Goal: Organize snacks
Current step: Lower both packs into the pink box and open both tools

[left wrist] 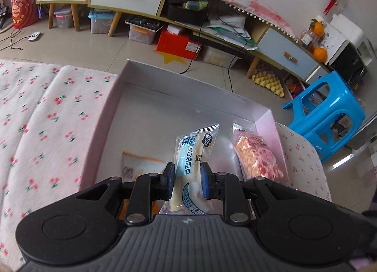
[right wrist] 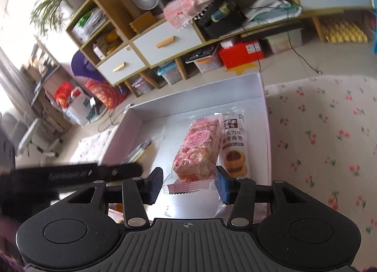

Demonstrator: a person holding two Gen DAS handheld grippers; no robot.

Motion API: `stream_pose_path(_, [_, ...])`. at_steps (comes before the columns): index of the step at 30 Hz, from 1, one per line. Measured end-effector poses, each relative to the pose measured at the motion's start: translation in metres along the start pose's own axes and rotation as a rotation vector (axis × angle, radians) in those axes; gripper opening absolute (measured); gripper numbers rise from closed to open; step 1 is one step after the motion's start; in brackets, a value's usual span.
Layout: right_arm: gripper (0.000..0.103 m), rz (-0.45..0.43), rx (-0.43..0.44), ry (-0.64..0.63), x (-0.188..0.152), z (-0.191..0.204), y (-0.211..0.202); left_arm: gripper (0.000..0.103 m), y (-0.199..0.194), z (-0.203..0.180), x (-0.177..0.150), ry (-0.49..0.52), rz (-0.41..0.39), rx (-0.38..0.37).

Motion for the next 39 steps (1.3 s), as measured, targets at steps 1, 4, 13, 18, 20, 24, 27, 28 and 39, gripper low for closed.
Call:
stream_pose_path(1, [0.047, -0.001, -0.006, -0.021, 0.0, 0.002, 0.002, 0.021, 0.003, -0.001, 0.001, 0.005, 0.0, 0.002])
stream_pose_path(4, [0.047, 0.001, -0.029, -0.081, 0.0, 0.006, 0.009, 0.021, 0.014, -0.004, 0.003, 0.021, 0.003, 0.004])
stream_pose_path(13, [0.05, 0.007, -0.045, -0.173, -0.004, 0.012, 0.019, 0.02, 0.026, -0.006, 0.009, 0.041, -0.006, -0.054])
stream_pose_path(18, [0.058, 0.007, -0.025, -0.147, 0.0, 0.009, 0.016, 0.024, 0.025, -0.011, 0.01, 0.075, -0.004, -0.06])
stream_pose_path(20, [0.065, -0.001, -0.013, -0.129, 0.003, 0.007, 0.012, 0.029, 0.022, -0.009, 0.009, 0.077, -0.012, -0.051])
stream_pose_path(24, [0.069, -0.016, -0.004, -0.101, 0.009, 0.007, 0.002, 0.041, 0.019, -0.009, 0.009, 0.066, -0.008, -0.033])
stream_pose_path(27, [0.075, -0.015, -0.017, -0.104, 0.013, 0.011, -0.006, 0.049, 0.01, -0.009, 0.01, 0.069, -0.014, -0.024])
stream_pose_path(28, [0.076, -0.016, -0.024, -0.111, 0.013, 0.013, -0.01, 0.055, 0.005, -0.01, 0.011, 0.069, -0.018, -0.021])
stream_pose_path(39, [0.085, 0.025, -0.1, -0.18, -0.003, 0.043, -0.059, 0.085, -0.054, 0.0, -0.004, 0.079, -0.061, 0.061])
Point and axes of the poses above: each gripper's, at about its wrist camera, not at the fingertips, and y roughly the way its jaws point, z to its left, x to its top, the point moved 7 cm from there along y, roughly the way its jaws point, and after that the axes turned 1 degree about -y, right-handed, at the moved point
